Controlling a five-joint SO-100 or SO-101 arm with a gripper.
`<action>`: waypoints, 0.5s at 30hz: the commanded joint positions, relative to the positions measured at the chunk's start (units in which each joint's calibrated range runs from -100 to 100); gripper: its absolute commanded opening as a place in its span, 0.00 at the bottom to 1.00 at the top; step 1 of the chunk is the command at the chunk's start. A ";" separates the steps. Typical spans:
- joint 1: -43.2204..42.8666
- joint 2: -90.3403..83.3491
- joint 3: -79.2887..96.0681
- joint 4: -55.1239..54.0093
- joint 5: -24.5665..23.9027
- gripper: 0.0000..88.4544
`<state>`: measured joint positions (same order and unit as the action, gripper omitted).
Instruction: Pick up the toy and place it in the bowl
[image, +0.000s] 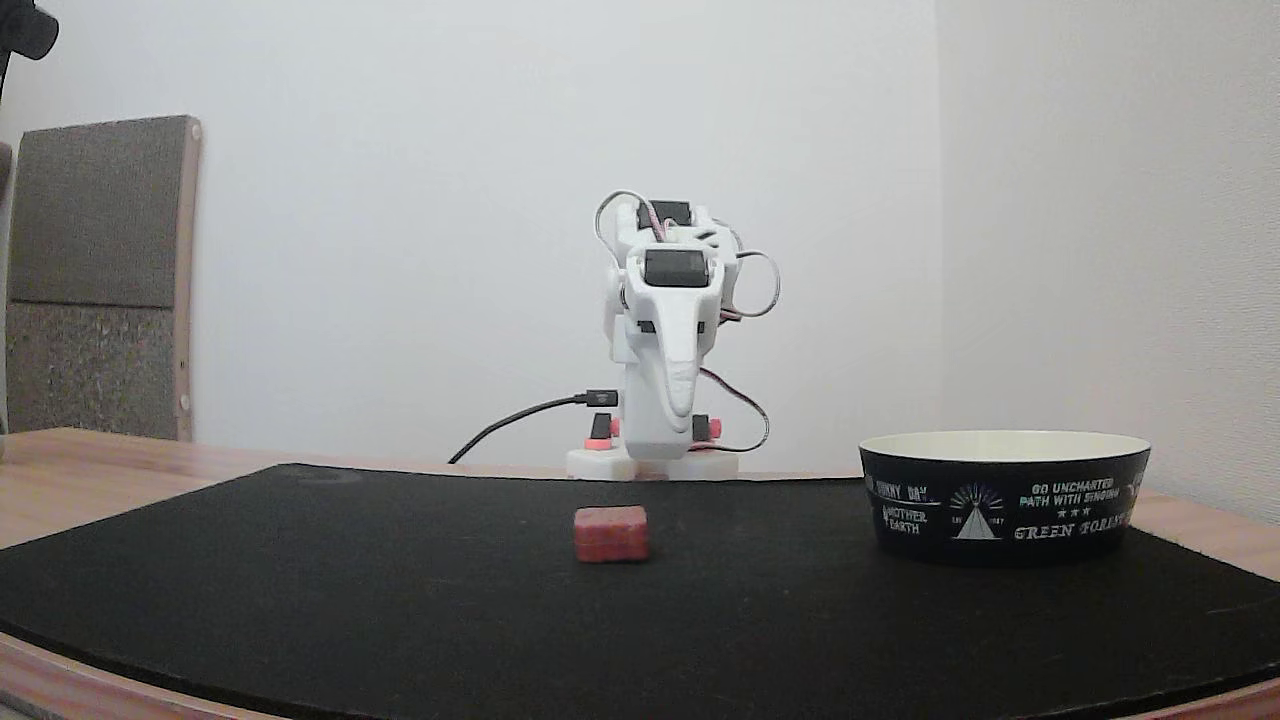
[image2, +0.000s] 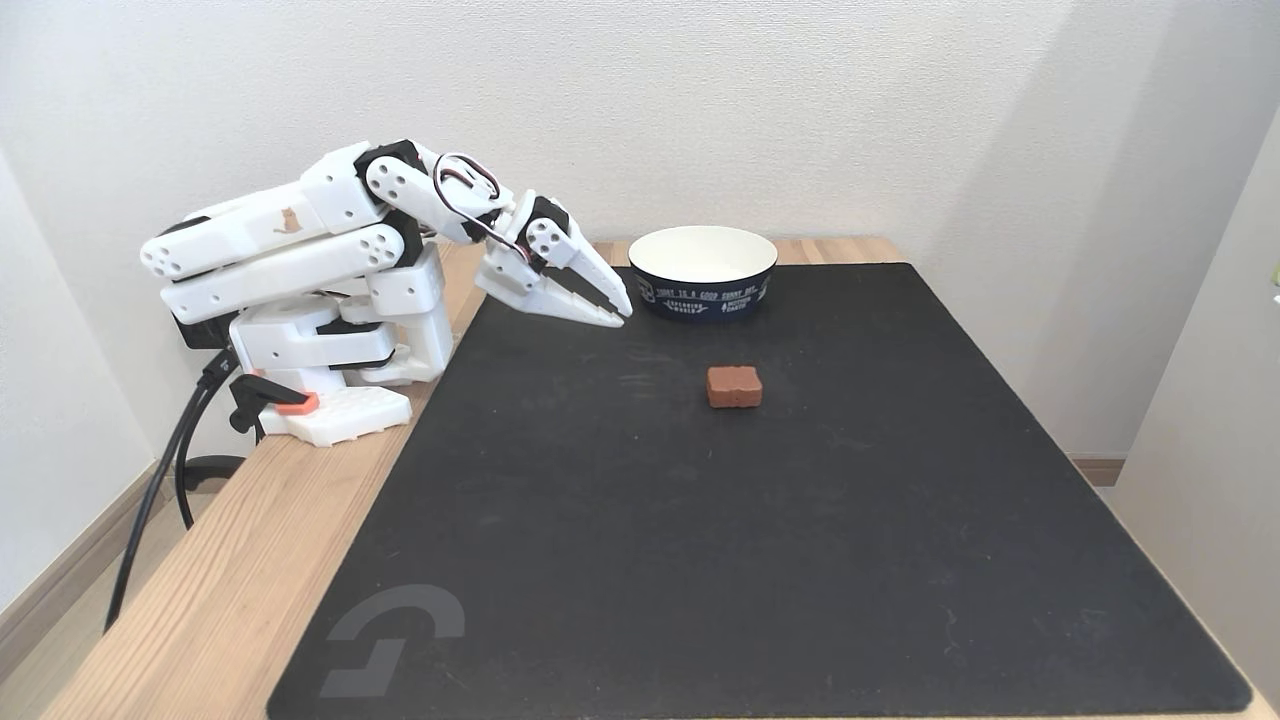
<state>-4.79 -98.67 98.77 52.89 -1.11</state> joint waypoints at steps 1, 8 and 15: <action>1.15 -0.83 0.69 0.62 0.17 0.05; 1.15 -0.83 0.69 0.62 0.17 0.05; 1.15 -0.83 0.69 0.79 0.17 0.05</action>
<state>-4.12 -98.83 98.77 53.23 -1.11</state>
